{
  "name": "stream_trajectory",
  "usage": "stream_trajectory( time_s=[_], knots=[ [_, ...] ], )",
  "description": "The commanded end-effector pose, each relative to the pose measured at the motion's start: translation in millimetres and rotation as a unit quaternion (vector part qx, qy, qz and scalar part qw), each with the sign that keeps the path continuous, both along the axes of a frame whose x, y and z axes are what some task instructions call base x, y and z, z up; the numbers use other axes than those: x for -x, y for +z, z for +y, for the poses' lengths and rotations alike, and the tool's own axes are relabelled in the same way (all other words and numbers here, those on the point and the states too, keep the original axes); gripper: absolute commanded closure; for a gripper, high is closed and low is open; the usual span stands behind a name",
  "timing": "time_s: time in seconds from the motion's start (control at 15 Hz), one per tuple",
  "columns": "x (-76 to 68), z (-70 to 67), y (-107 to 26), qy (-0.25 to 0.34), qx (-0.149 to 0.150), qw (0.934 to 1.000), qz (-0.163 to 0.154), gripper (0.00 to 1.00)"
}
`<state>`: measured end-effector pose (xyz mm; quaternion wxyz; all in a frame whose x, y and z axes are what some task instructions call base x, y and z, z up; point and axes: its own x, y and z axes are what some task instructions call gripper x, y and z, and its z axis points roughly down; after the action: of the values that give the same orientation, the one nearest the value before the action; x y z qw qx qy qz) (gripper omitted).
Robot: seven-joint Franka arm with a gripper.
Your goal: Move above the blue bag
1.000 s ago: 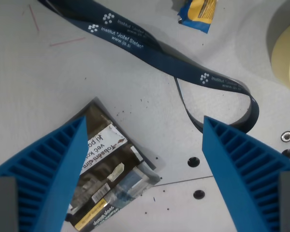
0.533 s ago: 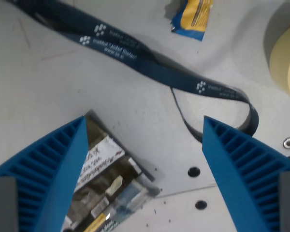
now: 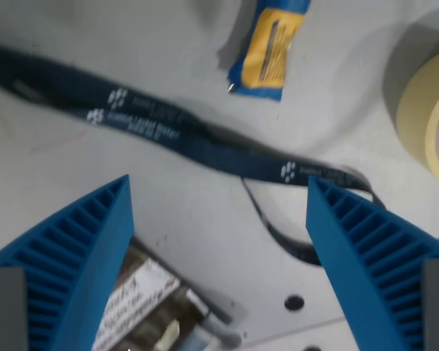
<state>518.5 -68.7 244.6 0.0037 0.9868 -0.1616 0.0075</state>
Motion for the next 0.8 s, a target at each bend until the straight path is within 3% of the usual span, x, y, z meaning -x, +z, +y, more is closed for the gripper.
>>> stream_trajectory(
  time_s=[0.07, 0.8],
  knots=[
    [-17.1, -9.5, -8.8, -0.087, -0.004, 0.9961, 0.014, 0.00],
    [-44.1, -44.3, -57.9, -0.149, -0.009, 0.9887, 0.002, 0.00]
  ],
)
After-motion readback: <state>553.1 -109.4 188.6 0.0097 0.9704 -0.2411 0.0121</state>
